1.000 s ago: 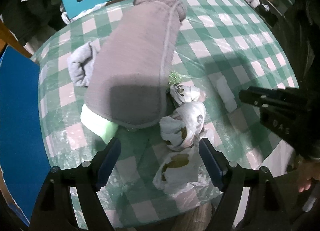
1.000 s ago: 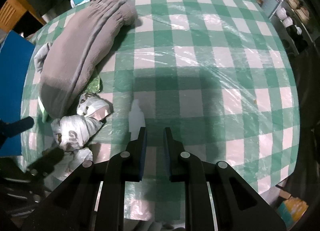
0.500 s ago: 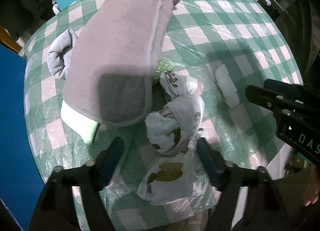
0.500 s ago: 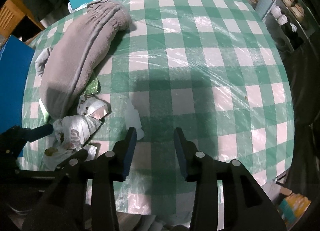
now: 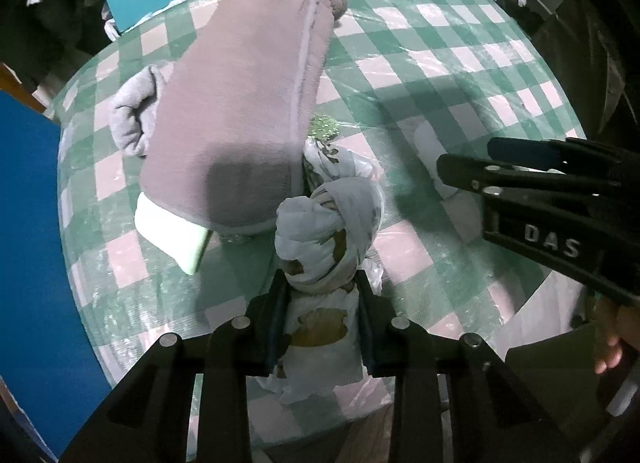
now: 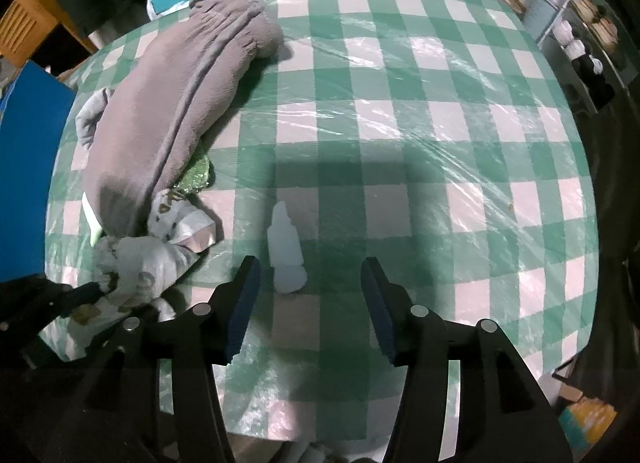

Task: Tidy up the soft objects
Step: 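Grasp the white crumpled sock with the left tool while the right tool reaches a small white sock, then lift the white sock with the left tool while the right tool grasps the small white sock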

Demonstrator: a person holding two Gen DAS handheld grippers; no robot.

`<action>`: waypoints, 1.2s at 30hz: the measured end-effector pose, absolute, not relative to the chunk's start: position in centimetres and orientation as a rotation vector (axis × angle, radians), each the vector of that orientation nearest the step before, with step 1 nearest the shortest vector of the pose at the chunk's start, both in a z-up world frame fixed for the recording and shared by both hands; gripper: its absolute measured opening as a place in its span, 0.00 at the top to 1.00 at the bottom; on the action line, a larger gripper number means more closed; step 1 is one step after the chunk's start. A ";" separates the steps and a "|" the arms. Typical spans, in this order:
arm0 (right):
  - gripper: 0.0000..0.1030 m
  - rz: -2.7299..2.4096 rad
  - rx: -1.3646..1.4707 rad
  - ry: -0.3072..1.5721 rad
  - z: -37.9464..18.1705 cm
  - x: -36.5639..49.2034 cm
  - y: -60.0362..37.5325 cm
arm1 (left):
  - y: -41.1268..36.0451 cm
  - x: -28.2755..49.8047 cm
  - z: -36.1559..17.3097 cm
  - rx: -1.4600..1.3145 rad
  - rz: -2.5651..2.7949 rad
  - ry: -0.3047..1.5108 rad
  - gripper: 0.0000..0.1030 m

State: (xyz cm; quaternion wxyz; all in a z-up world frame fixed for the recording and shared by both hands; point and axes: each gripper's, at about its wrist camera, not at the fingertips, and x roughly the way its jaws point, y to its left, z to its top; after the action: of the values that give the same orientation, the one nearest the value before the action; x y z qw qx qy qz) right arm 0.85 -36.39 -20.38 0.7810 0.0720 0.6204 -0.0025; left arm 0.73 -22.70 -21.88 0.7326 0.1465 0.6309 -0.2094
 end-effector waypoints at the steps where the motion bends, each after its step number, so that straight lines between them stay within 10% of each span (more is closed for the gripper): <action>1: 0.49 -0.003 0.153 1.341 -20.5 1.0 -36.2 | -22.6 0.7 -21.8 0.320 -0.459 1.388 0.70; 12: 0.50 0.013 0.055 1.352 -22.2 2.8 -34.3 | -22.1 0.6 -20.6 0.322 -0.459 1.362 0.72; 18: 0.84 0.021 0.032 1.371 -22.8 3.2 -34.0 | -21.7 0.6 -20.0 0.310 -0.463 1.353 0.72; 36: 0.85 0.018 0.039 1.252 -16.5 1.0 -34.4 | -20.9 0.1 -15.0 0.281 -0.457 1.240 0.73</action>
State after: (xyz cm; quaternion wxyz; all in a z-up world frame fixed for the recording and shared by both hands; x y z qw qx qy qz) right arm 1.04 -34.43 -16.48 0.8101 0.0184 0.5860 0.0087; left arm 0.09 -20.94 -15.04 0.7804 0.1299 0.5739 -0.2115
